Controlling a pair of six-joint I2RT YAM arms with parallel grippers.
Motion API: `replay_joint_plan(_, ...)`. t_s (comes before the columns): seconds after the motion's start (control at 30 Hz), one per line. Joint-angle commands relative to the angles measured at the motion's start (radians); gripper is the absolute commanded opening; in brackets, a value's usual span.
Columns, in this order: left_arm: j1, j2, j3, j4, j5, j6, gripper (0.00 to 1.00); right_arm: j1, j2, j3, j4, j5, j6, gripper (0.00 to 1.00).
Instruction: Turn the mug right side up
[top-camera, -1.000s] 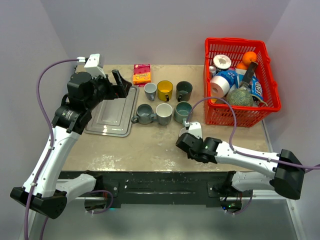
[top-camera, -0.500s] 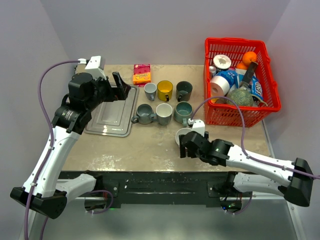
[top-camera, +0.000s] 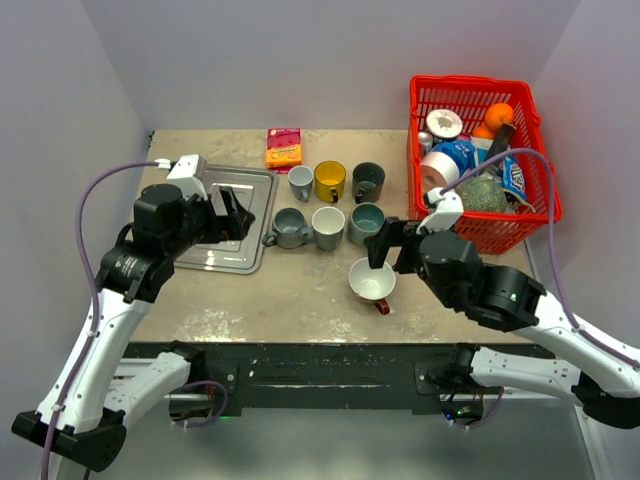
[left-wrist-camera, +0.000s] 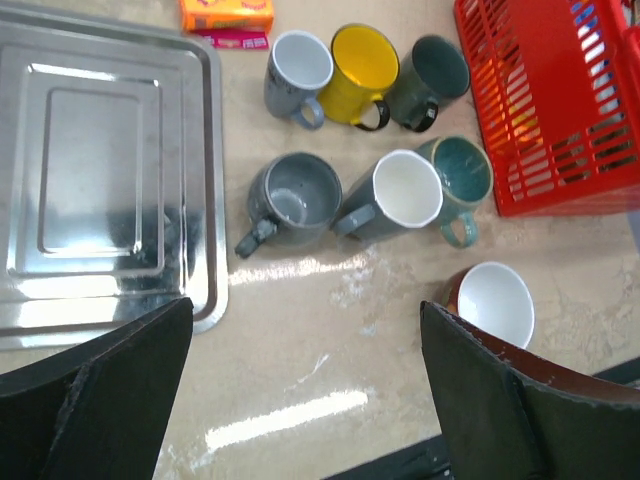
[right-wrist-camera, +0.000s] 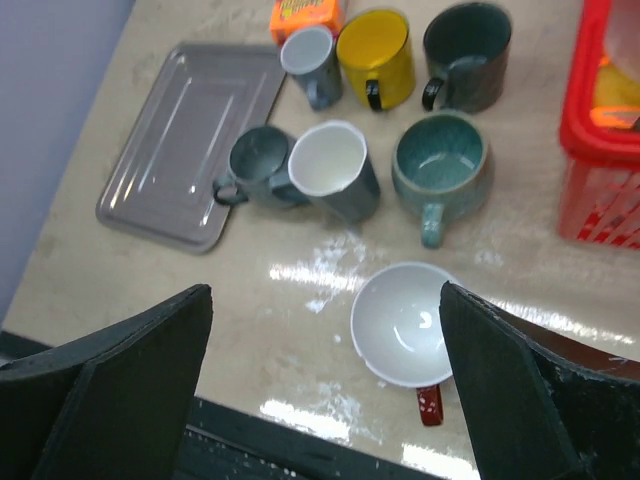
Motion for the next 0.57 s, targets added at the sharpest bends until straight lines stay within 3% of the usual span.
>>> replay_joint_plan(0.0, 0.005, -0.069, -0.056, -0.028, 0.059, -0.004, 0.99, 0.000, 0.016, 0.132, -0.025, 0.224, -0.060, 0.99)
replay_joint_plan(0.13, 0.006, -0.108, -0.077, -0.078, 0.047, 0.011, 0.99, 0.000, 0.017, 0.158, -0.020, 0.333, -0.074, 0.99)
replay_joint_plan(0.53, 0.005, -0.148, -0.051, -0.064, 0.024, 0.026, 0.99, 0.000, 0.007, 0.134, 0.042, 0.333, -0.087, 0.99)
